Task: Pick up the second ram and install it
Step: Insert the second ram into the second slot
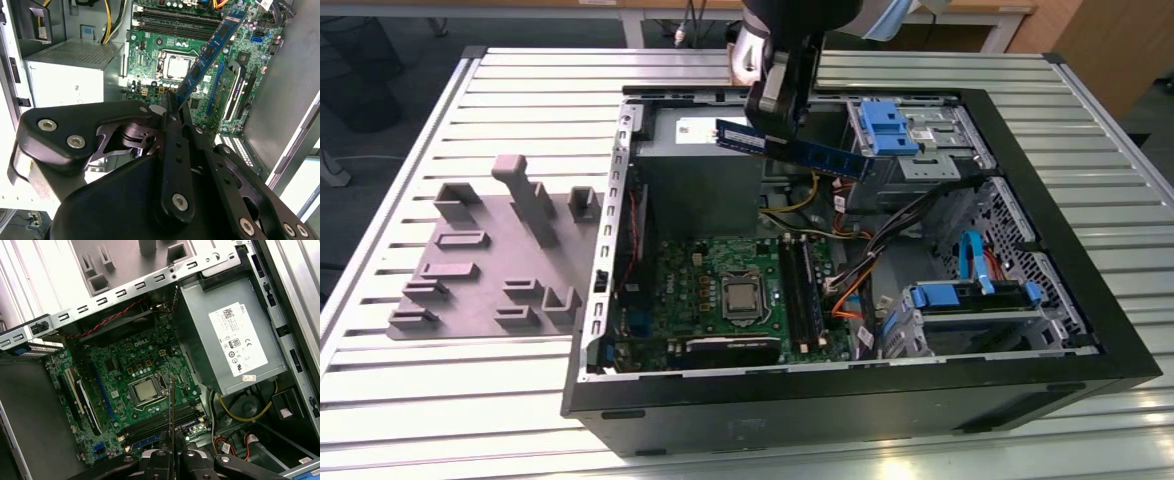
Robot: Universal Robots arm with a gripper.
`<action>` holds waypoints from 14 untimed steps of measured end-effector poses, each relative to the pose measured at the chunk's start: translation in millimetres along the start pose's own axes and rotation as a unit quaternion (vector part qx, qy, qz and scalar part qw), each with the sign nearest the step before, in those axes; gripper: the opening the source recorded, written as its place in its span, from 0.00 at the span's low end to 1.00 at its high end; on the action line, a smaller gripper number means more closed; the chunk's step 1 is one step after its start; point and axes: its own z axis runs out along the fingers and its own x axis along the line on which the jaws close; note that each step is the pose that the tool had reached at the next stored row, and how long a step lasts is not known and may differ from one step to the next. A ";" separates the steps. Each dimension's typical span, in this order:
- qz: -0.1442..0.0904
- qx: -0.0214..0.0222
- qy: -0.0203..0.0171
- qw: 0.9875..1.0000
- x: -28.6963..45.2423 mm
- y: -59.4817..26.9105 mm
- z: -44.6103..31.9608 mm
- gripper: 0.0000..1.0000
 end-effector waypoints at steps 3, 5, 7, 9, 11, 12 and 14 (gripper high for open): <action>0.001 0.000 0.000 1.000 0.0 0.0 0.0 0.14; 0.001 0.000 0.000 1.000 0.0 0.0 0.0 0.14; 0.002 0.000 0.000 1.000 0.0 0.0 0.0 0.14; 0.002 0.000 0.000 1.000 0.0 0.0 0.0 0.14; 0.003 0.000 0.000 1.000 0.0 0.0 0.0 0.14; 0.003 0.000 0.000 1.000 0.0 0.0 0.0 0.14; 0.004 0.000 0.000 1.000 0.0 0.0 0.0 0.14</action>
